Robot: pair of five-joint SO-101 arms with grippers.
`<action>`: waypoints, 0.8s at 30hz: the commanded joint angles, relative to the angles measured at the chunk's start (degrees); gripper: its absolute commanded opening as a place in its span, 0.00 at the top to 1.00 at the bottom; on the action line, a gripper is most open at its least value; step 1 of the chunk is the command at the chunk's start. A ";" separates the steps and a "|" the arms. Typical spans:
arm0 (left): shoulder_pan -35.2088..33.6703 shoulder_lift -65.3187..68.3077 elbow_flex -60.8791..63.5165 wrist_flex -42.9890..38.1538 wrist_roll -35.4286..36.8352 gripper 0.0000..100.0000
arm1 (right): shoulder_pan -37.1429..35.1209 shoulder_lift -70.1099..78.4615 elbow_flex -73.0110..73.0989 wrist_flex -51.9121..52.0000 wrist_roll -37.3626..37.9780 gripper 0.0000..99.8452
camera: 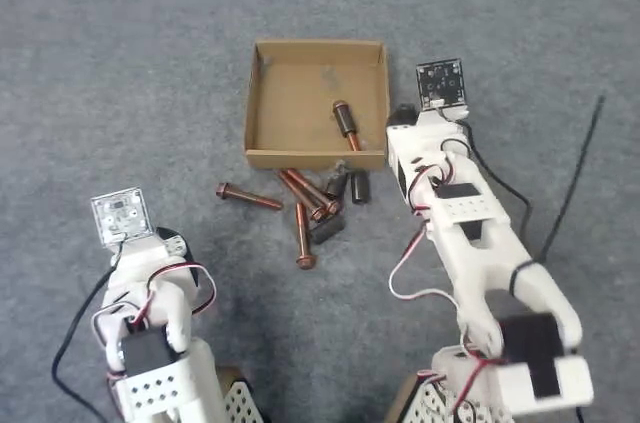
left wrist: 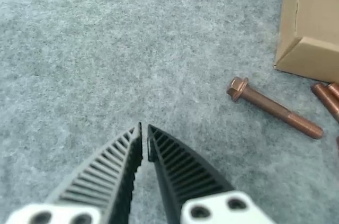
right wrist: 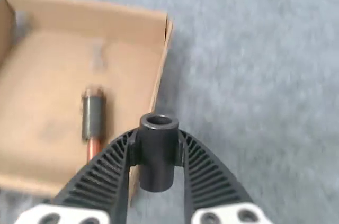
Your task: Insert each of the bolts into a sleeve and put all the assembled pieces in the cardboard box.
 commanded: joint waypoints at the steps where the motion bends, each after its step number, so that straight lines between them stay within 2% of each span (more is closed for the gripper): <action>1: -0.35 -1.23 -0.57 -1.41 -0.35 0.99 | 0.57 2.68 -2.90 -13.49 -0.44 0.99; 8: -0.35 -1.23 -0.57 -1.41 -0.35 0.99 | 0.66 12.79 -2.99 -40.66 -0.35 0.99; 14: -0.35 -1.23 -0.57 -1.41 -0.35 0.99 | 0.04 21.76 -4.04 -59.21 6.15 0.99; 18: -0.35 -1.23 -0.57 -1.41 -0.35 0.99 | 0.75 29.41 -10.11 -64.04 6.68 0.99; 24: -0.35 -1.23 -0.57 -1.49 -0.35 0.99 | 2.68 39.25 -18.11 -64.13 6.51 0.99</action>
